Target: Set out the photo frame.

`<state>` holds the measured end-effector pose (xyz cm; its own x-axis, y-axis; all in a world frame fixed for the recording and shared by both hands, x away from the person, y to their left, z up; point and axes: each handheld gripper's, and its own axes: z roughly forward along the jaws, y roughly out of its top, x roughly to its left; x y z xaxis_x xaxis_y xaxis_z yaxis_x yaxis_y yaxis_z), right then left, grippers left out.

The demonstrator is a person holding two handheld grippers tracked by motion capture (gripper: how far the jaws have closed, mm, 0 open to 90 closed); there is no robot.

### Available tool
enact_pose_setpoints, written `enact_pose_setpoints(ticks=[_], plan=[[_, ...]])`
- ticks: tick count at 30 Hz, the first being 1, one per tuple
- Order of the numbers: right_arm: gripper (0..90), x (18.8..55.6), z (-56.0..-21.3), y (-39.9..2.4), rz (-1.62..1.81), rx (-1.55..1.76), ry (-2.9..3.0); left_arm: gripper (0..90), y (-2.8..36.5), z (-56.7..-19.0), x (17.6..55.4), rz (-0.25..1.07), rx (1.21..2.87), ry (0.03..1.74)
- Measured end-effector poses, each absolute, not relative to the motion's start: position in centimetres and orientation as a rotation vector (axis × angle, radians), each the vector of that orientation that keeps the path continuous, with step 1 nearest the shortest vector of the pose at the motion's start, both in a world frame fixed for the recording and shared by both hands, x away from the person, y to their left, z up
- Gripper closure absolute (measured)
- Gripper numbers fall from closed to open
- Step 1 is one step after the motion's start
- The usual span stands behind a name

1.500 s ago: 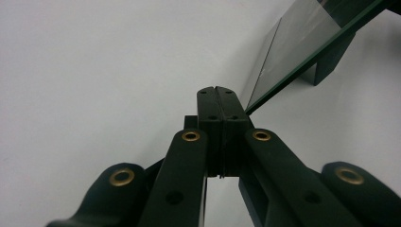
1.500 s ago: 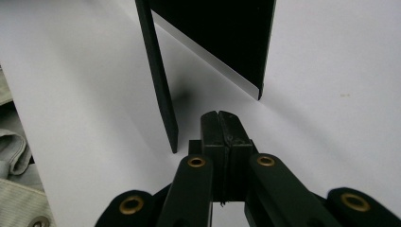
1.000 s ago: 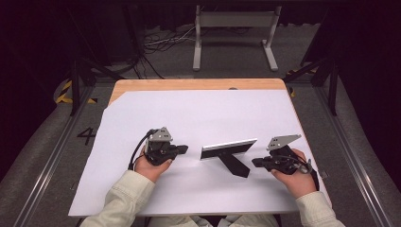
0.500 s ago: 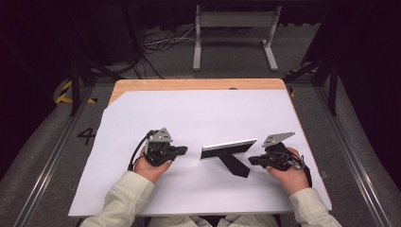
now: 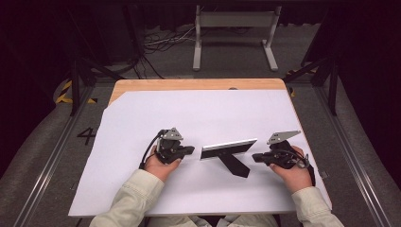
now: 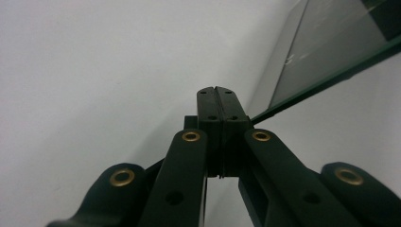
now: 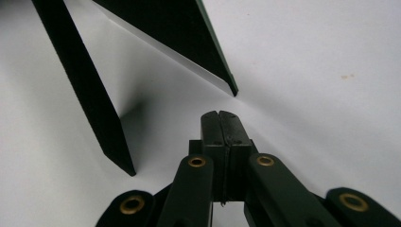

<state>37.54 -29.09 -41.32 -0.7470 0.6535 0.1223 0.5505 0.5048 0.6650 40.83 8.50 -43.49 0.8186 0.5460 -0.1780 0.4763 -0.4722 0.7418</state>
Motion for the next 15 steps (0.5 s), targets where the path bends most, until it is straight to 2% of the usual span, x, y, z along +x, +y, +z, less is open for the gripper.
enact_pose_setpoints(ticks=[15], plan=[[90.0,36.9,-39.9,-31.7,1.118,1.094,2.508,90.0,6.1,-44.9,41.2,0.034,2.238,0.721]])
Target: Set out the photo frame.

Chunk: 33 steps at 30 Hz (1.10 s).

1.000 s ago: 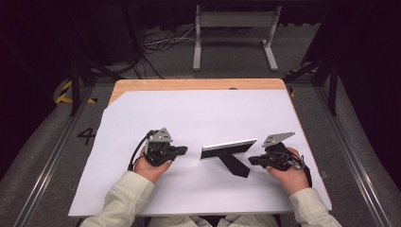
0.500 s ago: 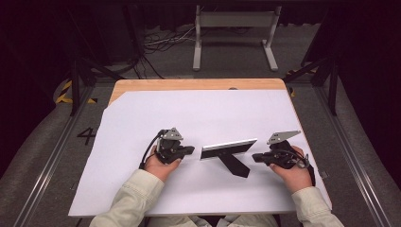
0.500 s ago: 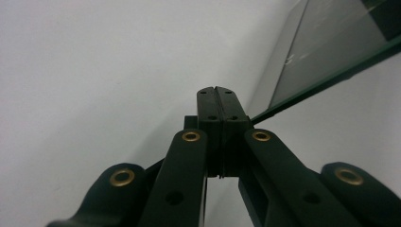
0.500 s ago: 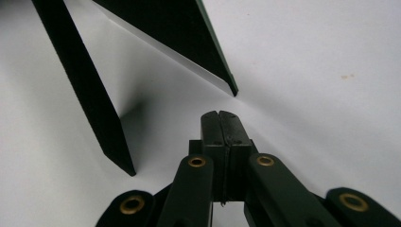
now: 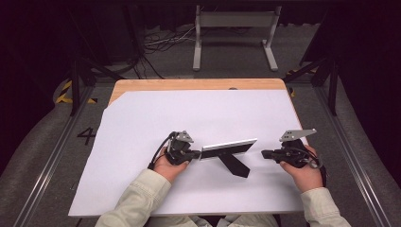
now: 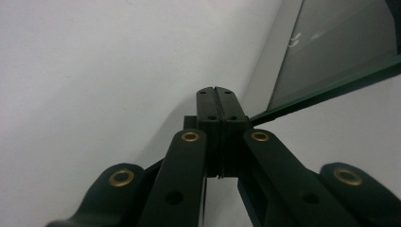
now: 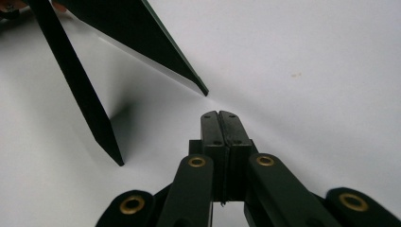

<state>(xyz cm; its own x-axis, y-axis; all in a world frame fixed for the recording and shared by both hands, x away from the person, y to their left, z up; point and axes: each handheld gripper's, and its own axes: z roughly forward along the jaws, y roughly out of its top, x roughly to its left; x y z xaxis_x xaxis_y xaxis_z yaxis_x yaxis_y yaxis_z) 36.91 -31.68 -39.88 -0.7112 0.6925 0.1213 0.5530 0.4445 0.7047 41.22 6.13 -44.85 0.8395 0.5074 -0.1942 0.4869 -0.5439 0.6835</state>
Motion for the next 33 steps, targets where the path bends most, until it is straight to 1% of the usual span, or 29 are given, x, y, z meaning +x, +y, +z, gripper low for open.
enact_pose_setpoints(ticks=[16,21,27,33], plan=[[90.0,36.3,-38.5,-32.9,1.162,1.113,2.449,90.0,5.4,-44.6,40.5,-0.014,2.283,0.659],[90.0,36.1,-38.0,-33.4,1.178,1.116,2.429,90.0,4.8,-44.4,40.0,-0.006,2.328,0.585],[90.0,35.9,-37.7,-33.9,1.191,1.126,2.412,90.0,3.9,-44.1,39.2,-0.023,2.371,0.518],[90.0,35.9,-37.6,-34.1,1.196,1.128,2.41,90.0,3.0,-43.9,38.4,-0.042,2.418,0.412]])
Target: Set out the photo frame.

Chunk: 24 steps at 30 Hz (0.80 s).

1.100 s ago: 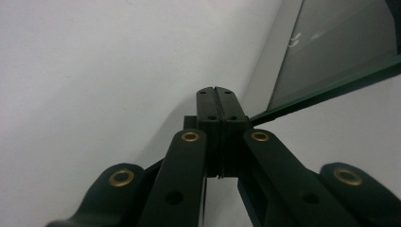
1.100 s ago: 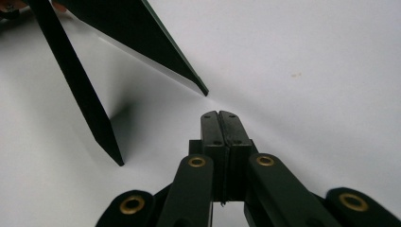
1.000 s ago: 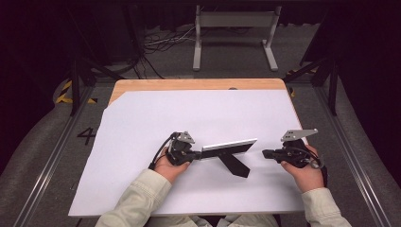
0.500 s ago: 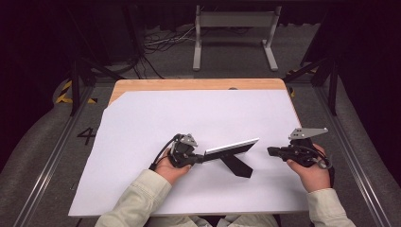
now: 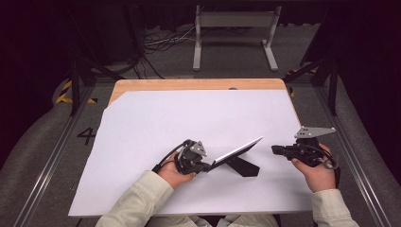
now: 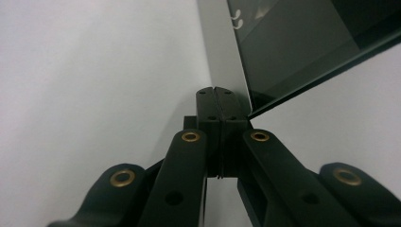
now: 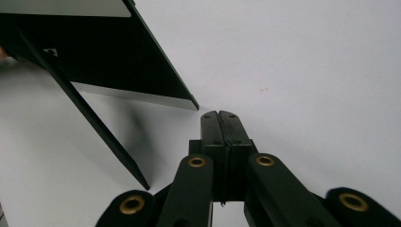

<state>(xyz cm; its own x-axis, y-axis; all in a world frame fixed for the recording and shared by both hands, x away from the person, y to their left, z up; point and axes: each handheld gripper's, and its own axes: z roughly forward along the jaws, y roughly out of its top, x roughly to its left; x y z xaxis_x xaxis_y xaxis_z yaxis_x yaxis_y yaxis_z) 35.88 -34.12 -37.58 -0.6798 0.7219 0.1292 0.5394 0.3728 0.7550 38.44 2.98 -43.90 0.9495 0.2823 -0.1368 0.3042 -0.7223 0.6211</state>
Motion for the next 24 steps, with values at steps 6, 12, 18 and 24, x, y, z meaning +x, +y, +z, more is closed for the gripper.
enact_pose_setpoints(ticks=[6,12,18,24], plan=[[90.0,35.8,-37.5,-34.2,1.198,1.134,2.407,90.0,1.9,-43.8,37.6,-0.061,2.444,0.328],[90.0,35.8,-37.5,-34.2,1.202,1.13,2.407,90.0,1.1,-43.7,37.1,-0.087,2.46,0.277],[90.0,35.8,-37.4,-34.3,1.205,1.128,2.403,90.0,0.4,-43.7,36.5,-0.111,2.475,0.226],[90.0,35.7,-37.3,-34.3,1.21,1.13,2.4,90.0,-0.3,-43.6,35.9,-0.129,2.489,0.174]])
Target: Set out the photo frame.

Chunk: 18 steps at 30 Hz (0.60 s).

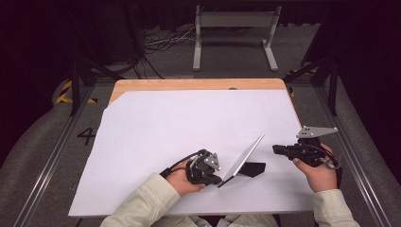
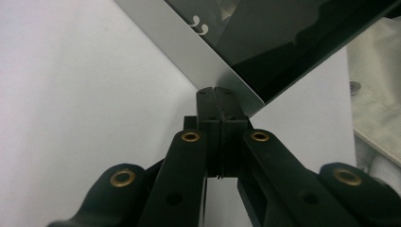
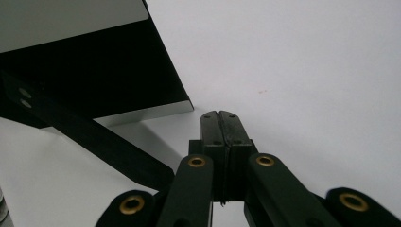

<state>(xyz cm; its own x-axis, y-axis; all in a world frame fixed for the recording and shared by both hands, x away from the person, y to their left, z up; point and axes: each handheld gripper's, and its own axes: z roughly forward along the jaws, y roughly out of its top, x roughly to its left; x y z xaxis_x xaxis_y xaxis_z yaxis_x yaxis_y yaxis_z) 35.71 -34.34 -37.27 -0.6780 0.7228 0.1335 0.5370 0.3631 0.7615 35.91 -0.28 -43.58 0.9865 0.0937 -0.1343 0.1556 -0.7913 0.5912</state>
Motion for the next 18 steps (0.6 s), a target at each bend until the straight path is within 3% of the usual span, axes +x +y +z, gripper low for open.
enact_pose_setpoints(ticks=[18], plan=[[90.0,35.3,-36.6,-35.0,1.242,1.203,2.394,90.0,-2.6,-43.5,34.2,-0.176,2.509,0.053]])
